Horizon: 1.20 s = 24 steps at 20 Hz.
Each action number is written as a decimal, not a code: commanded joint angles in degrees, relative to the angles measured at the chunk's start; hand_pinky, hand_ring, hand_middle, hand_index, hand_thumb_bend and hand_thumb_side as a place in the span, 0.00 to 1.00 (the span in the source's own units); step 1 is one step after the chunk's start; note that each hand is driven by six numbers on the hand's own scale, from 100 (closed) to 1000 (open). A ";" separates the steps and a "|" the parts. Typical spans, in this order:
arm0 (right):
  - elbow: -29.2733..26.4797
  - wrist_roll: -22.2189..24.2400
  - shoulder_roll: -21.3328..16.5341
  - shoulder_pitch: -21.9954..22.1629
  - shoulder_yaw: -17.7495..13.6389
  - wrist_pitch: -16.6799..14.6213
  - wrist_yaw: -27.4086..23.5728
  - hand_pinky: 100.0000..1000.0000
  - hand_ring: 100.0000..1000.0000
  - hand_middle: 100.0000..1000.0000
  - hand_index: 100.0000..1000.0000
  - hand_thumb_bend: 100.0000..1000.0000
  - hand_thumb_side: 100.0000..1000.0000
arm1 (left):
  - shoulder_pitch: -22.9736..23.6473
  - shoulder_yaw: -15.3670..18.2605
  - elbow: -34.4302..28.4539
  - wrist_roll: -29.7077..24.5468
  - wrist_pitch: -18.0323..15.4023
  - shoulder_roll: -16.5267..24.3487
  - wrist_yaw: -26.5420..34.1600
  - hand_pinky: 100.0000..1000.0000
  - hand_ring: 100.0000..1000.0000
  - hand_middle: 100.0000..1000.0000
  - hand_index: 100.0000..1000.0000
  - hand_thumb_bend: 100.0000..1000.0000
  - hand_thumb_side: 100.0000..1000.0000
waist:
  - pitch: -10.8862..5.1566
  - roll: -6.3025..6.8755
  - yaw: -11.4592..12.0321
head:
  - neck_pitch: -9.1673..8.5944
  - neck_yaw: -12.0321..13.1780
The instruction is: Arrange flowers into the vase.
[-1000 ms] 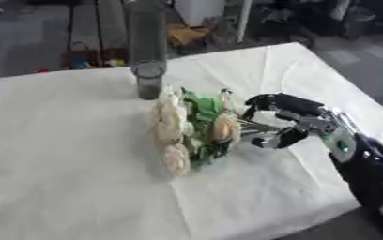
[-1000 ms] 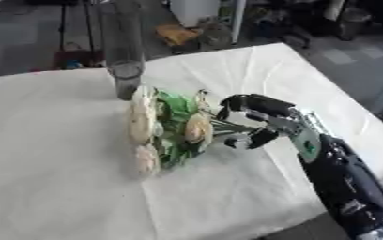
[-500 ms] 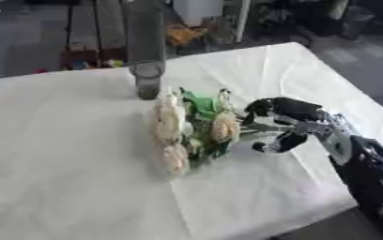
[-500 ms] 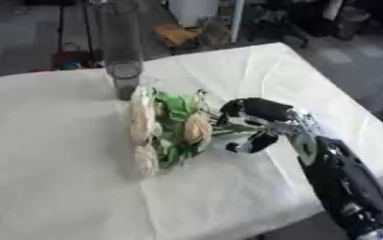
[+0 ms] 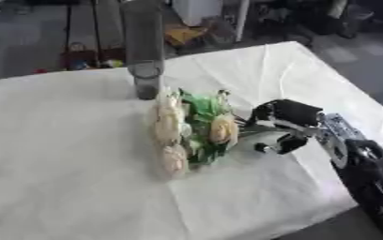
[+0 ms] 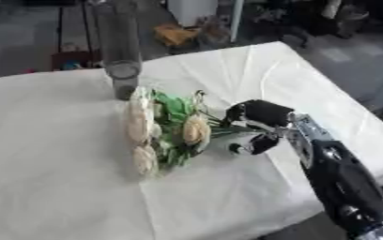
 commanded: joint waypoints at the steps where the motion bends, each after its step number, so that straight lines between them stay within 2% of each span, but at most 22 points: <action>1: 0.52 -3.21 -0.97 -0.51 -0.59 0.01 3.27 0.55 0.53 0.47 0.72 0.38 0.15 | -0.38 -0.08 -0.69 -0.18 -0.09 0.52 0.06 0.54 0.57 0.72 0.79 0.73 0.77 | -0.42 0.13 -0.06 | 0.22 -0.24; 5: 1.48 -6.93 -0.89 -0.56 -0.79 0.01 6.40 0.52 0.46 0.45 0.70 0.38 0.14 | -0.40 -0.05 -0.71 -0.17 -0.10 0.52 0.07 0.55 0.57 0.72 0.79 0.73 0.77 | -0.42 0.17 0.01 | 0.18 -0.29; 8: 2.15 -9.58 -0.84 -0.57 -0.88 0.01 8.57 0.51 0.46 0.44 0.70 0.38 0.14 | -0.38 -0.03 -0.69 -0.15 -0.09 0.51 0.09 0.55 0.58 0.72 0.79 0.73 0.77 | -0.43 0.18 0.04 | 0.17 -0.33; 11: 2.74 -12.09 -0.74 -0.64 -1.10 0.01 10.41 0.49 0.36 0.42 0.69 0.38 0.13 | -0.39 -0.02 -0.71 -0.15 -0.10 0.52 0.10 0.54 0.58 0.72 0.79 0.73 0.77 | -0.42 0.16 0.04 | 0.19 -0.37; 16: 3.64 -15.84 -0.60 -0.70 -1.51 0.01 12.98 0.47 0.33 0.40 0.67 0.38 0.13 | -0.37 -0.02 -0.69 -0.14 -0.09 0.53 0.12 0.55 0.58 0.72 0.79 0.73 0.77 | -0.40 0.14 0.02 | 0.26 -0.43; 24: 4.78 -20.26 -0.41 -0.71 -2.58 0.01 14.53 0.41 0.25 0.29 0.57 0.38 0.11 | -0.38 0.04 -0.71 -0.09 -0.10 0.54 0.13 0.55 0.58 0.72 0.79 0.73 0.77 | -0.37 0.22 -0.08 | 0.22 -0.50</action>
